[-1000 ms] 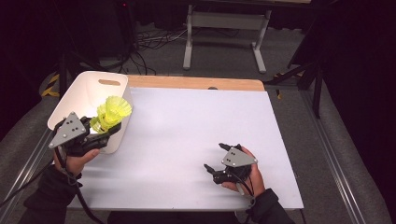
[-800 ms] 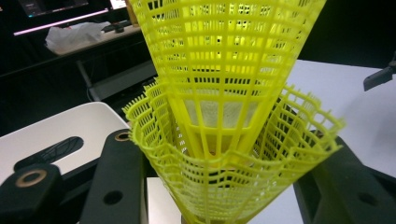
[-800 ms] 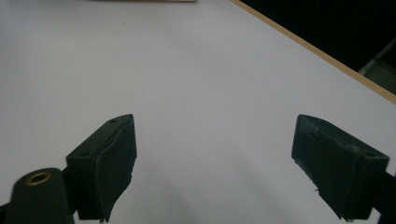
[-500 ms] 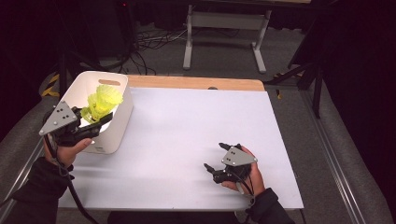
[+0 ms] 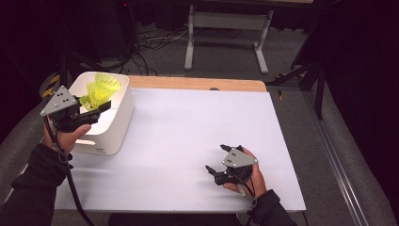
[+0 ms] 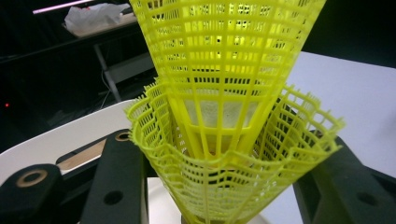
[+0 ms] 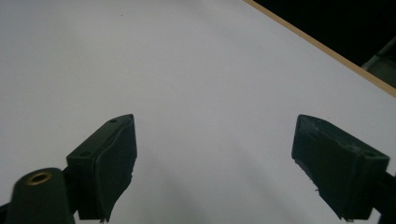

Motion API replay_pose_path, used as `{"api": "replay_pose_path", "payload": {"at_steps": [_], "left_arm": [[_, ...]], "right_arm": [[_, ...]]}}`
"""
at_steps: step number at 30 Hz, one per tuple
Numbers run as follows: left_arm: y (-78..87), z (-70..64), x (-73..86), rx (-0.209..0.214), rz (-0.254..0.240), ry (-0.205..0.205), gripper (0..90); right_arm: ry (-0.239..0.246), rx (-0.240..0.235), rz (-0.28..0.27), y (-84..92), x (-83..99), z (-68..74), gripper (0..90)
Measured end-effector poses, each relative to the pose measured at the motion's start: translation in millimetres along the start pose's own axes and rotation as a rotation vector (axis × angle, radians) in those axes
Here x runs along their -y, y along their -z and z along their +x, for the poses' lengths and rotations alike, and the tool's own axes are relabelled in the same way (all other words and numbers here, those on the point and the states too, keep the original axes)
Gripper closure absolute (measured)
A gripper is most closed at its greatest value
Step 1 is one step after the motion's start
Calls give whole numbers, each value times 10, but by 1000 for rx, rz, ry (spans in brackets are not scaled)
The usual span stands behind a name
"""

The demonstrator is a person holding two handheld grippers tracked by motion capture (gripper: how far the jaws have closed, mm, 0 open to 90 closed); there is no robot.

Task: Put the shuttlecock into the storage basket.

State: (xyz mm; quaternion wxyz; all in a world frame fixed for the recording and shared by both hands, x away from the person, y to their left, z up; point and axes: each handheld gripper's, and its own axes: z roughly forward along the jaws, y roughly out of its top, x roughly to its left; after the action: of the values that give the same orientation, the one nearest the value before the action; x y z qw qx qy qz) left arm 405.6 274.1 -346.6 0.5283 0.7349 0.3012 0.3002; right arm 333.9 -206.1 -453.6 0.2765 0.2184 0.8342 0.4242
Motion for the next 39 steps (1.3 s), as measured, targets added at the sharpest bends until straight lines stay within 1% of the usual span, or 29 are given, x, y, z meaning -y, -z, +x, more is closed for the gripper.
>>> {"api": "replay_pose_path", "payload": {"at_steps": [1, 2, 3, 4, 5, 7, 8, 9, 13, 14, 15, 16, 17, 18, 19, 22, 23, 24, 27, 28, 30, 31, 32, 34, 35, 36, 37, 38, 39], "left_arm": [[0, 0, 0, 0, 0, 0, 528], [-35, 45, -14, -12, 3, 1, 528], [-35, 45, -14, -12, 3, 1, 528], [-62, 97, -36, -8, 3, 9, 527], [-62, 97, -36, -8, 3, 9, 527], [-87, 149, -56, -7, 6, 15, 527], [-132, 194, -67, -3, 20, 23, 526], [-156, 213, -72, 0, 30, 21, 525], [-209, 248, -106, 8, 48, 29, 525], [-224, 254, -125, 6, 61, 17, 525], [-263, 268, -152, -6, 85, -3, 525], [-263, 268, -152, -6, 85, -3, 525], [-308, 309, -162, -5, 98, 5, 526], [-308, 309, -162, -5, 98, 5, 526], [-352, 341, -164, -14, 108, 11, 526], [-400, 381, -162, -16, 115, 19, 527], [-400, 381, -162, -16, 115, 19, 528], [-438, 410, -158, -8, 124, 26, 529], [-482, 441, -152, -13, 134, 36, 529], [-515, 468, -153, -15, 154, 28, 530], [-522, 478, -154, -13, 160, 27, 529], [-542, 517, -150, -2, 171, 30, 529], [-542, 517, -150, -2, 171, 30, 529], [-559, 561, -133, -14, 196, 22, 529], [-579, 619, -94, -25, 217, 32, 529], [-579, 619, -94, -25, 217, 32, 529], [-601, 662, -54, -35, 243, 38, 529], [-601, 662, -54, -35, 243, 38, 529], [-614, 680, -36, -35, 253, 39, 529]], "right_arm": [[0, 0, 0, 0, 0, 0, 147], [6, -2, 1, -1, 0, 3, 147], [6, -2, 1, -1, 0, 3, 147], [3, -2, 4, -2, 2, 1, 148], [2, -3, 5, -5, 3, -4, 148], [-1, -7, 9, -14, 7, -2, 148], [1, -9, 12, -21, 9, 4, 148], [4, -11, 15, -27, 9, 10, 148], [6, -17, 20, -41, 11, 16, 148], [6, -17, 20, -41, 11, 16, 148], [1, -17, 20, -42, 15, 7, 148], [-1, -17, 21, -44, 17, 3, 148], [-2, -18, 23, -46, 19, 1, 149], [-3, -21, 25, -48, 20, 2, 151], [-1, -23, 28, -48, 20, 4, 153], [5, -26, 29, -47, 18, 11, 153], [4, -26, 29, -47, 19, 9, 153], [-1, -26, 28, -47, 20, 5, 153], [-7, -30, 30, -57, 22, 3, 153], [-6, -33, 31, -62, 22, 5, 152], [-6, -35, 33, -66, 23, 5, 152], [-8, -35, 35, -73, 26, -1, 152], [-8, -35, 35, -73, 26, -1, 152], [-19, -36, 36, -80, 33, -14, 152], [-21, -36, 36, -82, 34, -17, 152], [-22, -37, 36, -83, 34, -19, 152], [-21, -37, 36, -83, 34, -20, 152], [-21, -37, 36, -83, 34, -20, 152], [-20, -37, 36, -85, 35, -24, 152]]}}
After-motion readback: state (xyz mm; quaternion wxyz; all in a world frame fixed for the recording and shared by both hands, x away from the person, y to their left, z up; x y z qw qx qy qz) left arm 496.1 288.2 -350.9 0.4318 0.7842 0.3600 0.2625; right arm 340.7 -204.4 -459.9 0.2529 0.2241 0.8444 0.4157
